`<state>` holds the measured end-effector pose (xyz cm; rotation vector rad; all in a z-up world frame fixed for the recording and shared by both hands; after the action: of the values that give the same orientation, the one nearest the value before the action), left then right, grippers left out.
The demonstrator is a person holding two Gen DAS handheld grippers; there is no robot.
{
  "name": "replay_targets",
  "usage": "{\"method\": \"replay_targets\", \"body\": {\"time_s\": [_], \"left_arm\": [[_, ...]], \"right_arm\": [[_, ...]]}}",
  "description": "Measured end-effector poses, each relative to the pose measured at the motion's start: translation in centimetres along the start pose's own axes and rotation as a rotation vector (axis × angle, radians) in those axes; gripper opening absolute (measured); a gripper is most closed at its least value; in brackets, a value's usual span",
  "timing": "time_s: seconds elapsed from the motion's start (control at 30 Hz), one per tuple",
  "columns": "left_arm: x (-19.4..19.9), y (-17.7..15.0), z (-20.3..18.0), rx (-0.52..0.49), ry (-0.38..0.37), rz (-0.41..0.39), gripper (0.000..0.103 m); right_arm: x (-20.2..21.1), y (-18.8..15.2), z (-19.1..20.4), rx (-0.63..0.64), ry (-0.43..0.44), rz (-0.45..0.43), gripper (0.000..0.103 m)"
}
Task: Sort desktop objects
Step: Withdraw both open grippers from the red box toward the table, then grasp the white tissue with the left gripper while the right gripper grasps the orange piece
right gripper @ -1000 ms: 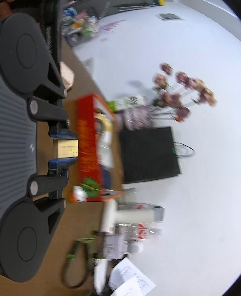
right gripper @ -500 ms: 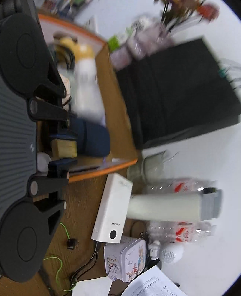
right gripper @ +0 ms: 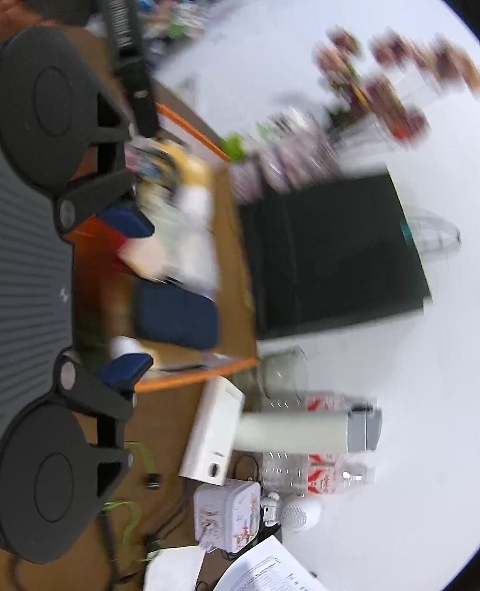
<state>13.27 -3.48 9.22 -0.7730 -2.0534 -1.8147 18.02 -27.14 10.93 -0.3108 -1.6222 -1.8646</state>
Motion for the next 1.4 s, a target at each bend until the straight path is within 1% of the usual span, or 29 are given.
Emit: {"method": "replay_targets", "body": {"time_s": [0.07,0.1,0.17,0.23,0.3,0.37,0.5,0.57,0.63,0.7,0.83,0.93,1.03,1.13,1.23,1.3,1.37,1.4], "left_arm": [[2.0,-2.5,-0.2,-0.049,-0.005,-0.006,0.103],[2.7,-3.5,-0.3,-0.065,-0.002,-0.001,0.103],[4.5,-6.7,-0.5,-0.092,-0.001,0.011,0.103],[5.6,-9.3,-0.6,-0.1,0.024,0.022,0.103],[6.9,-11.8,-0.6,-0.098,0.061,0.02,0.103],[8.1,-13.7,-0.6,-0.097,0.061,0.02,0.103],[8.9,-16.0,-0.6,-0.098,0.06,0.061,0.103],[8.8,-16.3,-0.6,-0.111,0.072,0.074,0.103],[8.9,-16.4,-0.3,-0.099,0.071,0.074,0.103],[8.9,-16.3,-0.1,-0.088,0.065,0.064,0.103],[8.6,-16.3,0.2,-0.059,0.055,0.085,0.103],[8.5,-16.0,0.5,-0.047,0.045,0.072,0.103],[7.9,-15.3,0.3,-0.056,0.027,0.053,0.103],[6.9,-13.6,-0.7,-0.095,-0.004,0.014,0.103],[5.6,-11.5,-1.7,-0.131,-0.02,-0.037,0.102],[4.4,-10.2,-2.1,-0.132,-0.04,-0.045,0.1],[2.9,-9.1,-2.5,-0.125,-0.062,-0.03,0.098],[2.3,-8.7,-2.6,-0.123,-0.071,-0.019,0.097]], "right_arm": [[2.0,-3.1,1.0,0.043,0.015,0.02,0.076],[2.8,-4.9,1.3,0.052,0.028,0.046,0.076],[4.4,-7.6,1.5,0.009,0.06,0.085,0.076],[5.8,-10.0,1.5,-0.04,0.085,0.111,0.076],[7.2,-12.3,2.0,-0.037,0.064,0.104,0.078],[8.1,-14.1,2.5,-0.022,0.032,0.103,0.078],[9.4,-16.8,3.2,0.021,-0.01,0.105,0.078],[10.0,-17.4,3.3,0.024,-0.021,0.09,0.079],[10.3,-17.9,3.3,0.019,-0.042,0.076,0.079],[10.6,-18.0,3.1,0.014,-0.048,0.063,0.079],[10.9,-17.5,2.3,0.015,-0.075,0.03,0.079],[9.9,-16.4,1.8,0.042,-0.101,0.025,0.078],[8.4,-14.4,1.4,0.102,-0.137,-0.003,0.078],[6.0,-12.0,0.8,0.154,-0.145,-0.025,0.076],[3.4,-9.5,-0.1,0.155,-0.143,-0.023,0.073],[1.4,-8.3,-0.7,0.155,-0.121,-0.014,0.069],[-0.3,-7.7,-1.2,0.154,-0.123,0.013,0.059],[-1.2,-7.5,-1.4,0.149,-0.117,0.029,0.057]]}}
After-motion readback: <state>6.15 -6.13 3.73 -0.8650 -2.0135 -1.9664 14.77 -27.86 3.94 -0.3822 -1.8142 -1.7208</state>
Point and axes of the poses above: each gripper's, at about its wrist camera, not at the fingertips, and x roughly against the way its jaws point, z to its left, y to its top, the point moved 1 cm from there along -x, roughly the way its jaws point, and after that the axes turned 2 degrees about -x, right-handed, at the moved point
